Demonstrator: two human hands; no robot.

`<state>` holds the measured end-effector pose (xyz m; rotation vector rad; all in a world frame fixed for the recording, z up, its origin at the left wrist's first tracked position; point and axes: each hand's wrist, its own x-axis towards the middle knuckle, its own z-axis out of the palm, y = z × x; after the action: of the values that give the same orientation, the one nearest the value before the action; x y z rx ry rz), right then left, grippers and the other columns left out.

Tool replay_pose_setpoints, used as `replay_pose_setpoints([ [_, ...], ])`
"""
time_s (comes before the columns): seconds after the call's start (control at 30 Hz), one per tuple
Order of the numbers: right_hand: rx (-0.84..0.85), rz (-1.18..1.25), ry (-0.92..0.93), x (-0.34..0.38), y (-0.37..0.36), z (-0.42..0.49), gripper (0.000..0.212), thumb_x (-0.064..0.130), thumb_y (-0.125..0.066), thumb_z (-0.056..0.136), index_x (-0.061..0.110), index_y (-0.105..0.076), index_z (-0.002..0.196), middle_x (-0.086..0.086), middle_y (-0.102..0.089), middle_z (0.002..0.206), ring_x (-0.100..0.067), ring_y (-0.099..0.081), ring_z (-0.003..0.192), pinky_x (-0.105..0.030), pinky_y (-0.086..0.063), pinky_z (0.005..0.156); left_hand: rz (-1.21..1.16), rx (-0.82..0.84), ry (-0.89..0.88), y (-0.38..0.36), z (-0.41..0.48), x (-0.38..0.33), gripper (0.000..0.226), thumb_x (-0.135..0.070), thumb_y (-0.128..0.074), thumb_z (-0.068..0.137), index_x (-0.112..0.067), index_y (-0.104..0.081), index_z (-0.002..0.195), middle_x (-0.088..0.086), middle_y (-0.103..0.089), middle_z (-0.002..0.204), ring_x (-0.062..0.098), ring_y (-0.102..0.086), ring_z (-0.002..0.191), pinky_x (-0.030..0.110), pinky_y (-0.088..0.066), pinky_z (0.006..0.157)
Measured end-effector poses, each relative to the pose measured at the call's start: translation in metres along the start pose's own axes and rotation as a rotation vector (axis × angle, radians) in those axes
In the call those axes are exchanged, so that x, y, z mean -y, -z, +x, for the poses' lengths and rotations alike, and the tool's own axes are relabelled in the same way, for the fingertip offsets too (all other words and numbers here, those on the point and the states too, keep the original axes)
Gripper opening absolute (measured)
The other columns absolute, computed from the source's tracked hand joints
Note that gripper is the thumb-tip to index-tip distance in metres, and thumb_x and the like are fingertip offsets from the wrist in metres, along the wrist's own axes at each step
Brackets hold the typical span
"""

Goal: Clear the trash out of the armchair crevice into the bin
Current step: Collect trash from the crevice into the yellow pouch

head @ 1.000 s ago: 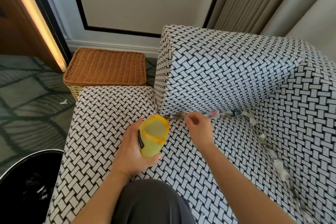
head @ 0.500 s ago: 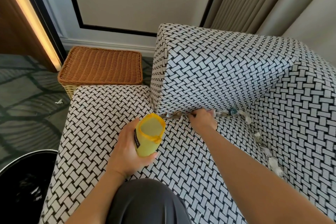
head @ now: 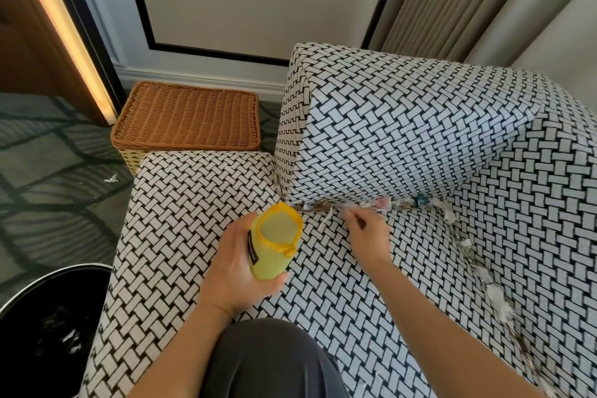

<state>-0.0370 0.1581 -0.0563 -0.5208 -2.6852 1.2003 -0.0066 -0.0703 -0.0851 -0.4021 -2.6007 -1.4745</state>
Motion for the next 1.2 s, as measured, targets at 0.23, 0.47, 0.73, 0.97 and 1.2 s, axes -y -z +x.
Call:
replay_pose_setpoints([
  [0.23,0.088,0.404,0.100,0.071,0.005,-0.049,0.005,0.017,-0.068,0.083,0.018,-0.065,0.086,0.007,-0.064,0.075,0.000,-0.054,0.066,-0.013,-0.045,0.063,0.023,0.005,0.011,0.000,0.000,-0.002,0.090,-0.049,-0.071,0.051,-0.022,-0.034,0.128,-0.005,-0.041,0.122,0.014,-0.042,0.115,0.032,-0.041,0.095],
  [0.47,0.272,0.112,0.345,0.085,-0.005,-0.059,0.007,0.015,-0.064,0.085,0.017,-0.070,0.085,0.019,-0.062,0.079,0.012,-0.048,0.084,-0.004,-0.034,0.074,0.022,0.009,0.015,0.001,0.000,-0.004,0.089,-0.047,-0.071,0.052,-0.019,-0.036,0.129,-0.006,-0.040,0.123,0.011,-0.041,0.116,0.028,-0.039,0.096],
  [0.73,0.032,-0.141,0.273,0.027,0.002,-0.022,0.018,0.011,-0.059,0.088,0.013,-0.067,0.104,0.003,-0.067,0.103,-0.015,-0.055,0.104,-0.030,-0.047,0.090,0.028,0.013,0.011,0.002,0.001,-0.002,0.092,-0.049,-0.071,0.052,-0.014,-0.038,0.130,0.000,-0.041,0.126,0.017,-0.042,0.119,0.037,-0.041,0.099],
  [0.97,0.144,-0.504,0.154,0.011,0.006,0.020,0.028,0.019,-0.056,0.090,0.018,-0.063,0.117,-0.006,-0.062,0.114,-0.027,-0.051,0.110,-0.041,-0.046,0.094,0.016,0.015,0.005,0.001,0.001,-0.001,0.090,-0.046,-0.074,0.052,-0.021,-0.036,0.129,-0.005,-0.040,0.125,0.014,-0.042,0.118,0.039,-0.042,0.099],
  [1.2,0.248,-0.804,0.049,0.012,-0.001,0.038,0.033,0.036,-0.041,0.094,0.028,-0.059,0.121,-0.004,-0.051,0.130,-0.030,-0.035,0.128,-0.048,-0.013,0.115,0.034,0.021,0.023,0.000,0.001,0.001,0.091,-0.047,-0.074,0.051,-0.017,-0.038,0.129,-0.002,-0.040,0.127,0.015,-0.041,0.120,0.042,-0.042,0.099],
])
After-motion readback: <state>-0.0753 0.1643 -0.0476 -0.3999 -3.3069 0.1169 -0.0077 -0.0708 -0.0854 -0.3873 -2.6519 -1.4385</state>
